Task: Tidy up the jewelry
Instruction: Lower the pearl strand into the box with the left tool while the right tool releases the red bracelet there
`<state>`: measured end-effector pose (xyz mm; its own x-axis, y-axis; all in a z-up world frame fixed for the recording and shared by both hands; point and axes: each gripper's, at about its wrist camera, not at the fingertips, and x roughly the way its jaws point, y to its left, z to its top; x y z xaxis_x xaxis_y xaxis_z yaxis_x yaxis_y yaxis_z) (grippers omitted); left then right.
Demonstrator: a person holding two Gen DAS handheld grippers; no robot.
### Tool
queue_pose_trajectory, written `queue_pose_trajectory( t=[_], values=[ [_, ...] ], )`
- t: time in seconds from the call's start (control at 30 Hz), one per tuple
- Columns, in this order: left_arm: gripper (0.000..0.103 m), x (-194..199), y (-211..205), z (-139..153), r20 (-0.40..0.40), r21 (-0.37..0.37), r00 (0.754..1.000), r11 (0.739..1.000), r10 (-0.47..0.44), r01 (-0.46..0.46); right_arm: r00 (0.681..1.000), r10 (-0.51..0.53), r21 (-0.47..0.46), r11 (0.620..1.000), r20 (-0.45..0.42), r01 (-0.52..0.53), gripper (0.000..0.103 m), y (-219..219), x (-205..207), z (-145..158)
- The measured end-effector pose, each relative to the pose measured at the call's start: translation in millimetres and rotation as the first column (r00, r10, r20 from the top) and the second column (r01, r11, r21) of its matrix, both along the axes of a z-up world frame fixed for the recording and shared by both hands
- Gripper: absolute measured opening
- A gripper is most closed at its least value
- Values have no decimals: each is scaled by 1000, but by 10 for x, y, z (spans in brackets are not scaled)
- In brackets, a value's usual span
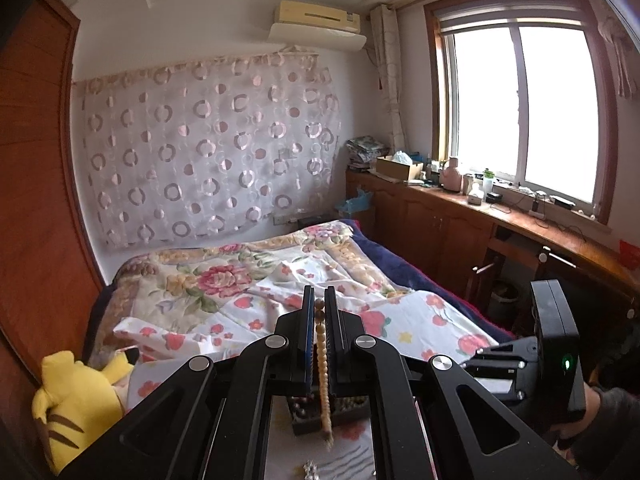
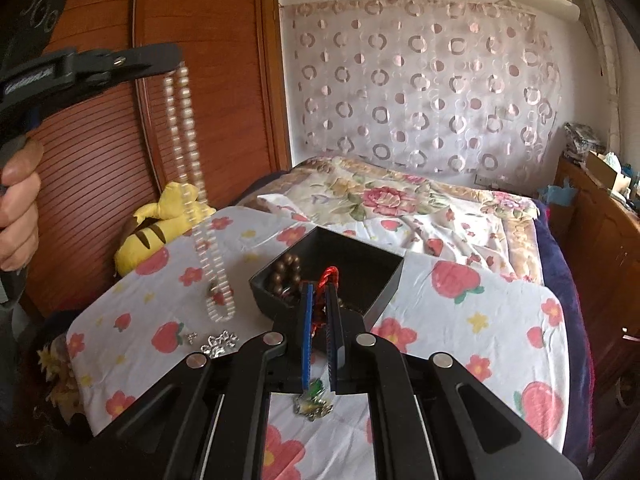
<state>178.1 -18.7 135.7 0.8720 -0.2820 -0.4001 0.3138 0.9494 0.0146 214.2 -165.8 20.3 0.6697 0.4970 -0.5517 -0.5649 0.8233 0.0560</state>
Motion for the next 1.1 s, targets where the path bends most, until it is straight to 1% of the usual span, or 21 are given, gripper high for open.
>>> queue_pose_trajectory(
  t=[0.17,0.27,0.4,0.53,0.67,0.9,1.1],
  values=[
    [4,259,-115,39,-10,25,1000,999,24,-24,1000,-12,-13,1000,12,12,7,13,98,40],
    [4,429,-159,-25,-29,36,999,998,43,-42,1000,-17,-20,1000,16,17,7,25,164,31],
    [4,607,-149,-272,-89,29,995,998,53,-51,1000,-25,-16,1000,0,25,7,54,277,-36],
    [4,743,-61,-632,-168,11,984,998,60,-59,999,-38,-17,999,-35,38,7,97,428,-194],
    [4,809,28,-881,-219,6,973,997,71,-71,997,-50,-21,999,-67,48,7,144,536,-345],
    [4,806,79,-1145,-259,13,963,998,70,-69,991,-59,-39,998,-116,55,7,196,669,-577],
    [5,783,79,-1318,-280,30,957,997,73,-67,991,-52,-42,998,-121,47,7,226,671,-603]
  ],
)
